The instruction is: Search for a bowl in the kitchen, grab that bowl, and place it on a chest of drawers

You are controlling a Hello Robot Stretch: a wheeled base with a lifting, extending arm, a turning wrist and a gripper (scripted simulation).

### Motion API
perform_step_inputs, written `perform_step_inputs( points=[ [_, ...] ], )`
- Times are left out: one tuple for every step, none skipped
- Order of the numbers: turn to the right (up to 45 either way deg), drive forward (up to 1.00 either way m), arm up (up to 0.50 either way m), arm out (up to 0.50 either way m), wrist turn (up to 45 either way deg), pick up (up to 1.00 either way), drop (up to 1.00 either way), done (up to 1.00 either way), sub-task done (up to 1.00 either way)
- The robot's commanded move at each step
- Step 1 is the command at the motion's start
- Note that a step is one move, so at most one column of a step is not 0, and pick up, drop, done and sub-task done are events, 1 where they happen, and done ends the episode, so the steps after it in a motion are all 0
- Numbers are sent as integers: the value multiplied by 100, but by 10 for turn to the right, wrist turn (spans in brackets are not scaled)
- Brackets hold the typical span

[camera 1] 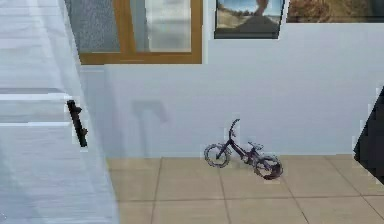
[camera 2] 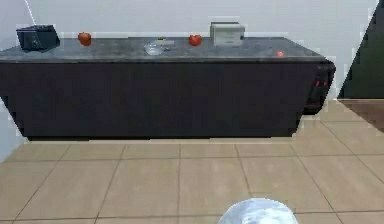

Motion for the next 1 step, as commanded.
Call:
perform_step_inputs(
  points=[
    [450, 0, 0, 0, 0, 0, 0, 0, 0]
  ],
)
